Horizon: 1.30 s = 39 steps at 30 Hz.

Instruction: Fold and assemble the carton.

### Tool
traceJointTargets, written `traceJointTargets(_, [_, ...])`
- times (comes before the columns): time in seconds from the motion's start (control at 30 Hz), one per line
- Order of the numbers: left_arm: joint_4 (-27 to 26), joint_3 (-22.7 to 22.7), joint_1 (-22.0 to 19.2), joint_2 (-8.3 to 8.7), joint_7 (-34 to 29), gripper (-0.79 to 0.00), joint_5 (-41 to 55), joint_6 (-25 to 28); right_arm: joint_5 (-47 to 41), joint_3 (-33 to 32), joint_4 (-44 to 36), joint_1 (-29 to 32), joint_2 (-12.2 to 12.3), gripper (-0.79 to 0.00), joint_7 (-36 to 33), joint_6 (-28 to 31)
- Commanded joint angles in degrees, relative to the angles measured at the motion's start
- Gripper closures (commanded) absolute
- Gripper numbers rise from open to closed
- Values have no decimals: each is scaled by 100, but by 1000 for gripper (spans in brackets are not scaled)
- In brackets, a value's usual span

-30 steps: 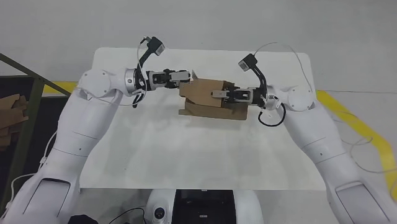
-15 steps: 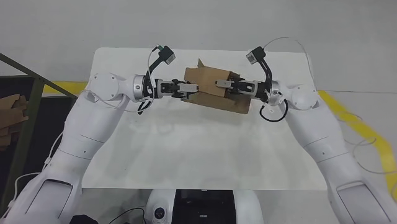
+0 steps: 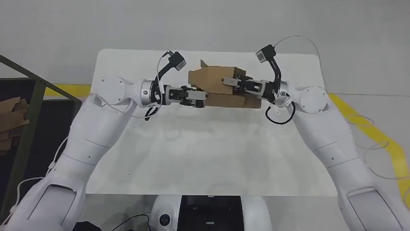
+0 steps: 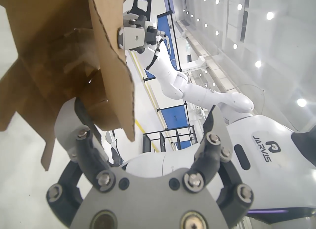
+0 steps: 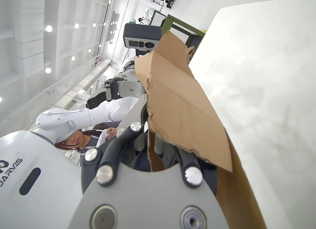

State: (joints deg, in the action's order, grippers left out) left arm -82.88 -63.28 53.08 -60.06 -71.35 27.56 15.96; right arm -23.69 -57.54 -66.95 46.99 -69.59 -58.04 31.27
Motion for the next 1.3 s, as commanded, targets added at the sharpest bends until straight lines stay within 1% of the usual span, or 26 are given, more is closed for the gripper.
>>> traceJointTargets(0.0, [-2, 21, -11, -5, -7, -785, 0, 3, 9, -21, -1, 7, 3, 0, 21, -6])
traceJointTargets(0.23, [-83, -72, 50, 21, -24, -785, -37, 28, 71, -71, -24, 33, 8, 0, 79, -27])
traceJointTargets(0.57, [-467, -302, 282, 91, -177, -785, 65, -15, 171, -88, -28, 47, 0, 0, 173, -48])
traceJointTargets(0.73, [-596, -297, 354, 106, -297, -785, 104, -88, 191, -124, -63, 69, 2, 0, 223, -53])
traceJointTargets(1.0, [-408, 4, 176, 35, -251, -785, 195, -178, 198, -159, -192, 133, 5, 0, 265, -72])
traceJointTargets(1.27, [-70, 212, -66, -42, -58, -785, 148, -98, 180, -129, -306, 234, -7, 0, 292, -101])
